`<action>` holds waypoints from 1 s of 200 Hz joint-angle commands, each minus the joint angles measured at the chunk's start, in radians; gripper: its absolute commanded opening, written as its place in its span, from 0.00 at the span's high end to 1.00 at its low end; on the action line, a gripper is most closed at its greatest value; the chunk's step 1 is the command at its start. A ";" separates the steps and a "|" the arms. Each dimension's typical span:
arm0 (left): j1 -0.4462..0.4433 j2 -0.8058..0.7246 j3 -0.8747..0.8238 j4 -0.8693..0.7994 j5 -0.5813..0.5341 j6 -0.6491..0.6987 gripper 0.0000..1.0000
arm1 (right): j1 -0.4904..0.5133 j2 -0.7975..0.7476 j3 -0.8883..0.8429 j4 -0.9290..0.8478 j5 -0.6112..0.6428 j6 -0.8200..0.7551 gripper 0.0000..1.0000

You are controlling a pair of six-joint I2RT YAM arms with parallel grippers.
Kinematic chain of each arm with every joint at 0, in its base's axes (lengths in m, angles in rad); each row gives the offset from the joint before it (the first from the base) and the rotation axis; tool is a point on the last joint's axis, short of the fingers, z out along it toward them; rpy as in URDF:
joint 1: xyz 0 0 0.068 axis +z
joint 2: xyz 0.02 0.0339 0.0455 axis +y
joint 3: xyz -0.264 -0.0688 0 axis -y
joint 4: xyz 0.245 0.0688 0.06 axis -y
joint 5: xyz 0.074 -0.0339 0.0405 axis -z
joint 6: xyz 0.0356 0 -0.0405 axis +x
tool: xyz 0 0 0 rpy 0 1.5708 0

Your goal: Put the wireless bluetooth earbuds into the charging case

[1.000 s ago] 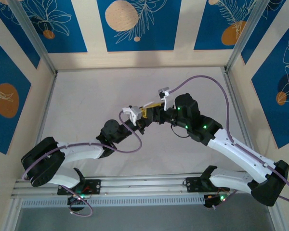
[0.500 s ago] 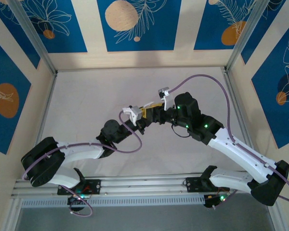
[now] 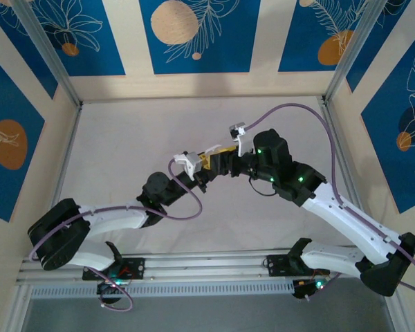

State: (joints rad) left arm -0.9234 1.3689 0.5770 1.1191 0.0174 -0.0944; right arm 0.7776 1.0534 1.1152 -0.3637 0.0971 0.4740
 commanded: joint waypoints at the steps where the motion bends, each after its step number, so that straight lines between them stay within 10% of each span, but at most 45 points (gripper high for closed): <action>1: -0.012 -0.039 -0.007 0.046 -0.003 0.022 0.91 | -0.006 -0.067 0.044 -0.027 -0.004 -0.023 0.42; 58: -0.012 -0.091 -0.035 0.008 -0.038 0.041 0.91 | -0.224 -0.203 -0.024 -0.137 0.189 -0.011 0.37; 139: -0.012 -0.117 -0.045 -0.020 -0.040 0.059 0.91 | -0.973 0.016 -0.291 -0.290 -0.350 0.114 0.35; 200: -0.012 -0.126 -0.040 -0.037 -0.034 0.059 0.91 | -0.993 0.239 -0.369 -0.259 -0.253 0.086 0.37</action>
State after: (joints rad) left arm -0.9245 1.2705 0.5335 1.0714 -0.0128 -0.0486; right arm -0.2283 1.2648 0.7631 -0.6216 -0.1574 0.5659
